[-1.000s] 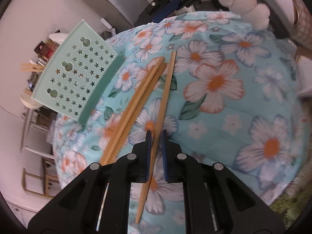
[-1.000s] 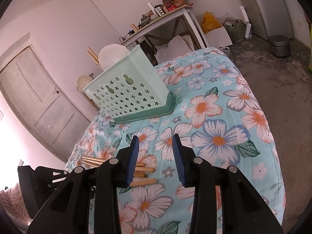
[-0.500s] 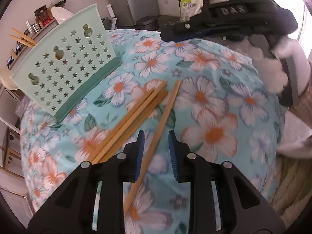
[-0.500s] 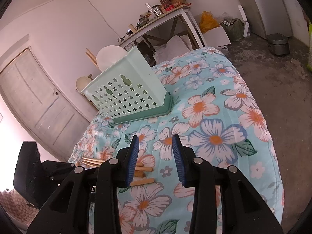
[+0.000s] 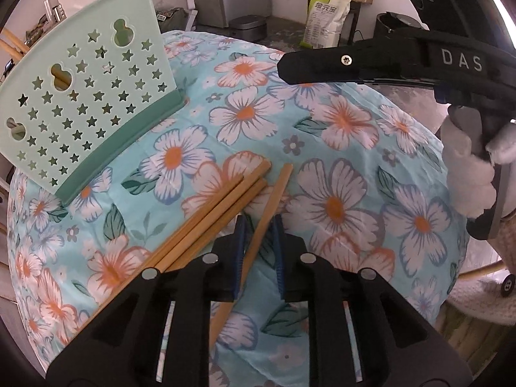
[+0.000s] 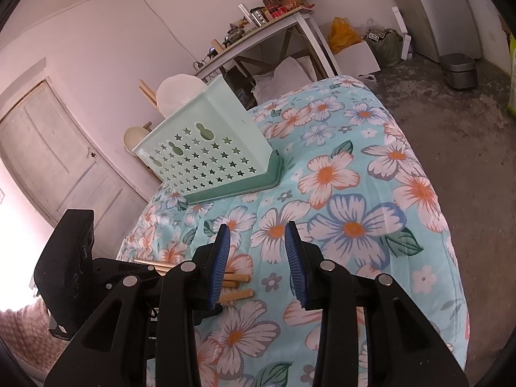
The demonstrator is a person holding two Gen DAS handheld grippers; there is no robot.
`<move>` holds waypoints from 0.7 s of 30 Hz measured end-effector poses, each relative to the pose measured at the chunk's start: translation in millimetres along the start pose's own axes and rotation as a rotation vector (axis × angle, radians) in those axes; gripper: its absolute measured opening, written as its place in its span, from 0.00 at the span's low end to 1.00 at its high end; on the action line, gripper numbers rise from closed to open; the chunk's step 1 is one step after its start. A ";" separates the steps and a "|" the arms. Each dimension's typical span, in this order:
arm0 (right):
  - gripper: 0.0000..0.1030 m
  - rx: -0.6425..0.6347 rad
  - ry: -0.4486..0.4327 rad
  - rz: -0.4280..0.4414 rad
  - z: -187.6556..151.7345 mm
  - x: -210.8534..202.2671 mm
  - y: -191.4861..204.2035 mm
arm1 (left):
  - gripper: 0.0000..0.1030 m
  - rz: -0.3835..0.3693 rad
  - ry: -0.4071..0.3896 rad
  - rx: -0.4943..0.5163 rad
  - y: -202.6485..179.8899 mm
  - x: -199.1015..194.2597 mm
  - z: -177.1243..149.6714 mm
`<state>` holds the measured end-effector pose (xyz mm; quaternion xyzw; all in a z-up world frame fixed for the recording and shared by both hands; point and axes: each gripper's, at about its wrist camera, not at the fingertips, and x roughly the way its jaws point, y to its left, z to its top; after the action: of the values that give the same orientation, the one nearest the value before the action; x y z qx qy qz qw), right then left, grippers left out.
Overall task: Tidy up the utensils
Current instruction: 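Lift the grasped chopstick off the bedspread with the left tool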
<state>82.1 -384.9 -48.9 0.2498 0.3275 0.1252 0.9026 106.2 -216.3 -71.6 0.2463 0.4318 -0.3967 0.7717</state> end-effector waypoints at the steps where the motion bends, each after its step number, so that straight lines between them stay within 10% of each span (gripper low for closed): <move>1: 0.34 0.000 0.000 0.000 -0.1 -0.1 0.1 | 0.14 0.000 0.002 -0.013 0.4 -0.2 0.7; 21: 0.34 -0.011 -0.011 0.004 -0.9 -5.1 7.8 | 0.05 -0.020 -0.203 -0.414 67.4 -92.7 -36.7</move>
<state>77.2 -380.0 -42.6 0.2460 0.3214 0.1278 0.9055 115.6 -114.7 -7.7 0.0374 0.4265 -0.3300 0.8413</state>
